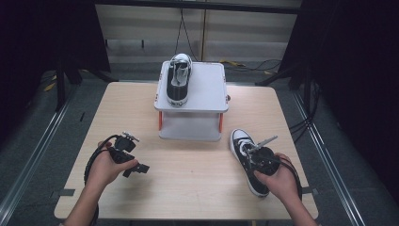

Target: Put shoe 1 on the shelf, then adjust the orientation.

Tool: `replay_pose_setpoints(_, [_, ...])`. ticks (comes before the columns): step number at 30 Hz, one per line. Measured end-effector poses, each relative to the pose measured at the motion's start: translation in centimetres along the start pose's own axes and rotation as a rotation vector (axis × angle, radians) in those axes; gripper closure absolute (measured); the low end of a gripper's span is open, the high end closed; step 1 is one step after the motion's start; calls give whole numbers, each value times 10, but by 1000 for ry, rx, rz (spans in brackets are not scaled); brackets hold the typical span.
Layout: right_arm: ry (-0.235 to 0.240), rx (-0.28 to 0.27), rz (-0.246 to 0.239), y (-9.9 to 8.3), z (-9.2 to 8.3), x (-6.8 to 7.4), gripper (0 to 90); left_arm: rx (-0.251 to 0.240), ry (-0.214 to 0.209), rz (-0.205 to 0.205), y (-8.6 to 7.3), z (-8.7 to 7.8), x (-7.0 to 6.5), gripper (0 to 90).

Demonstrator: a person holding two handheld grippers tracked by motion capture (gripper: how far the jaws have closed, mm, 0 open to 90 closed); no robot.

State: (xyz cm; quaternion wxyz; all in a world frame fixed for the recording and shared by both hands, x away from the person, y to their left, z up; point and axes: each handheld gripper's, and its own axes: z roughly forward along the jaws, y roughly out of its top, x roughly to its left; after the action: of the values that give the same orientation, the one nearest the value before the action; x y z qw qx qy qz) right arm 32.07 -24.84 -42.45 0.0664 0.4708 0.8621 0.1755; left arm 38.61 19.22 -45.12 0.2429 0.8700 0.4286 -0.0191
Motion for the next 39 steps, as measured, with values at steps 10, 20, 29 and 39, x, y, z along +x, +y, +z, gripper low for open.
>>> replay_pose_setpoints(10, [13, -16, -152, -18, -18, 3, 475, 4, -4, 13, 0, 3, -4, 210])
replay_pose_setpoints(20, [19, 80, -210, -27, 3, 13, 753, -8, -7, 9, -1, 1, -3, 210])
replay_pose_setpoints(29, [90, -4, -105, -21, 4, 18, 746, -5, -31, 26, 1, 3, -7, 211])
replay_pose_setpoints(39, [79, 49, -296, -24, 1, 32, 455, -3, -26, 28, -1, 4, -6, 211])
